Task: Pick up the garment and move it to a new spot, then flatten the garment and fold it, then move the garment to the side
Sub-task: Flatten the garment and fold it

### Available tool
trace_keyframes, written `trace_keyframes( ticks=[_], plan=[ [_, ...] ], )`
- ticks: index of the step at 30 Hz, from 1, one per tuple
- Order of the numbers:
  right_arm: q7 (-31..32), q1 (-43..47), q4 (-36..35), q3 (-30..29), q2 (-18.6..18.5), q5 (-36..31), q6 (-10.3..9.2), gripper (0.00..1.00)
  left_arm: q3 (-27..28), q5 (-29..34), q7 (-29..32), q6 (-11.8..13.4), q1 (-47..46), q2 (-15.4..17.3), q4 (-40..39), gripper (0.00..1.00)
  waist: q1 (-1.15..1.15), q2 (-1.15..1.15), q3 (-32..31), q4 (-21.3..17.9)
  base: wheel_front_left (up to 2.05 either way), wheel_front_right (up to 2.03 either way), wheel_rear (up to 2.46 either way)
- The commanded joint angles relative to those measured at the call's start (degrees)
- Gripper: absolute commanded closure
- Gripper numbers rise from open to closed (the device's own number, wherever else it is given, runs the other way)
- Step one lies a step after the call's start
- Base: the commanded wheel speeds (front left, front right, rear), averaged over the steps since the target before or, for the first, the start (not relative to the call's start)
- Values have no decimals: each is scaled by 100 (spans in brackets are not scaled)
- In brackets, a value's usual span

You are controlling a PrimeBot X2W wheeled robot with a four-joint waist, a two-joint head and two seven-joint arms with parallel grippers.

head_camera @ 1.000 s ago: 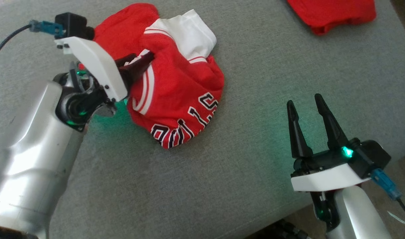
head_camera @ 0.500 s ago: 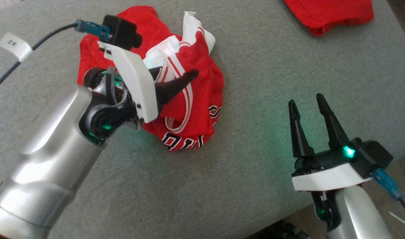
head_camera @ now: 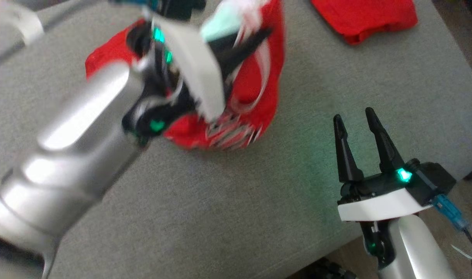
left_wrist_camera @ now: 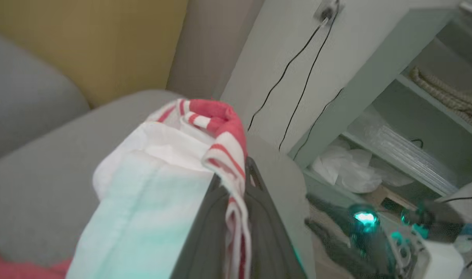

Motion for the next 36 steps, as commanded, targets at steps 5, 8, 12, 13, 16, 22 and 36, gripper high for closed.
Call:
trace_keyframes(
  ticks=[5, 8, 12, 13, 16, 22, 36],
  plan=[
    [-22, 82, -139, 88, -27, 32, -4, 0, 391, -82, -1021, -35, -1619, -219, -63, 100, 0, 0, -354, 20, 0, 0, 0],
    [-22, 183, -130, 30, -27, -50, -4, 0, 557, -170, -1566, -35, -2091, -165, 94, 100, 0, 0, -541, 135, 0, 0, 0],
    [-22, 344, -137, -100, -27, -192, -4, 0, 735, -563, -2058, -35, -1919, 209, 22, 100, 0, 0, -773, 442, 0, 0, 0],
    [-22, 393, -140, -140, -27, -229, -4, 0, 728, -647, -2130, -35, -1721, 349, -24, 100, 0, 0, -822, 556, 0, 0, 0],
    [-22, 494, -153, -212, -27, -326, -4, 0, 620, -824, -2321, -35, -782, 819, -135, 100, 0, 0, -906, 861, 0, 0, 0],
    [-22, 523, -187, -258, -27, -424, -4, 0, 274, -1022, -3292, 146, 1915, 1374, -94, 100, 0, 0, -882, 1251, 0, 0, 0],
    [-22, 623, -192, -315, -27, -549, -4, 0, 223, -1082, -4071, 201, 3285, 1594, 262, 0, 0, 0, -890, 1635, 0, 0, 0]
  ],
)
